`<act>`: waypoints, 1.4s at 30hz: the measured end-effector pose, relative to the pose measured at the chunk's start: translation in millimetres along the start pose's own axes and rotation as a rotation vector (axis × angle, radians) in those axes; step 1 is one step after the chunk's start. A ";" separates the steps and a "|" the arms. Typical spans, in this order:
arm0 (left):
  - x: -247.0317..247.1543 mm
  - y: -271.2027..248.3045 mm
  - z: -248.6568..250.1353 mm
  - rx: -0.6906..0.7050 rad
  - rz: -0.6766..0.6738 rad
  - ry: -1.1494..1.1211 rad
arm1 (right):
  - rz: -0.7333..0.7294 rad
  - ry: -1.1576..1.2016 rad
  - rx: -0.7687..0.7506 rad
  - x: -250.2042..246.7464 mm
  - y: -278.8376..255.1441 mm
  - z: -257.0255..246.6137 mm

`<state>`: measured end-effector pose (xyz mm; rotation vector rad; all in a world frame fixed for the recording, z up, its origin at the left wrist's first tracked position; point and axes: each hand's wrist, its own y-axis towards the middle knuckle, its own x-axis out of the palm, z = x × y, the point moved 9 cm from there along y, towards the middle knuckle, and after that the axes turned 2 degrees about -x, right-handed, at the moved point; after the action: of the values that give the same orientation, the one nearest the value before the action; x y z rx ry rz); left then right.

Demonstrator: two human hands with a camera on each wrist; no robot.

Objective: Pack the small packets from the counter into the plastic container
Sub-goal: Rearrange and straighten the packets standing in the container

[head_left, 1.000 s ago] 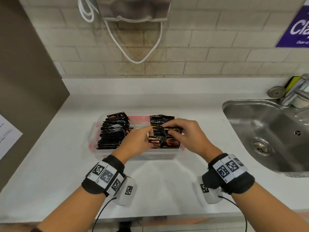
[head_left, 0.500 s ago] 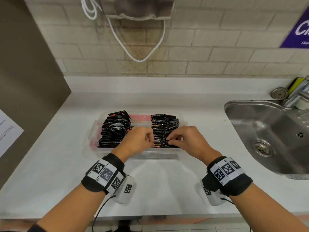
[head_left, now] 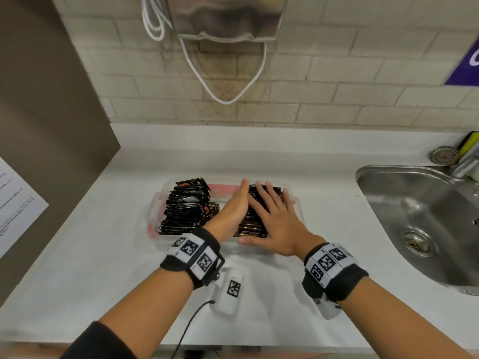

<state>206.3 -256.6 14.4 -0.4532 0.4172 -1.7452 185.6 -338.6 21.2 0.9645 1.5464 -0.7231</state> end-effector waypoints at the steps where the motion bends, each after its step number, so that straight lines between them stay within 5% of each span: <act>1: 7.5 -2.4 -1.1 -0.048 -0.037 -0.100 | -0.041 -0.038 0.021 4.3 5.1 4.0; 6: -8.9 -4.2 12.3 -0.039 0.013 0.045 | -0.114 -0.053 0.092 13.4 22.9 19.9; 11: -41.6 -16.6 45.3 0.133 -0.107 0.762 | -0.147 -0.079 0.093 18.9 35.5 26.7; 16: -47.9 -21.2 11.2 -0.065 -0.360 1.480 | -0.147 -0.101 0.069 22.0 44.5 31.0; 26: -34.2 -18.3 -18.2 -0.161 -0.563 1.685 | -0.171 -0.077 0.074 27.5 48.8 36.4; 35: -39.9 -13.4 3.6 -0.175 -0.647 1.600 | -0.154 -0.050 0.072 27.4 49.8 36.6; 42: -55.4 9.6 39.9 -0.031 -0.468 1.248 | -0.126 -0.049 0.072 24.7 47.4 34.5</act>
<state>245.8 -205.9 39.4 0.6548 1.2789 -2.3260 242.6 -340.7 -7.1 0.9016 1.5578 -0.8907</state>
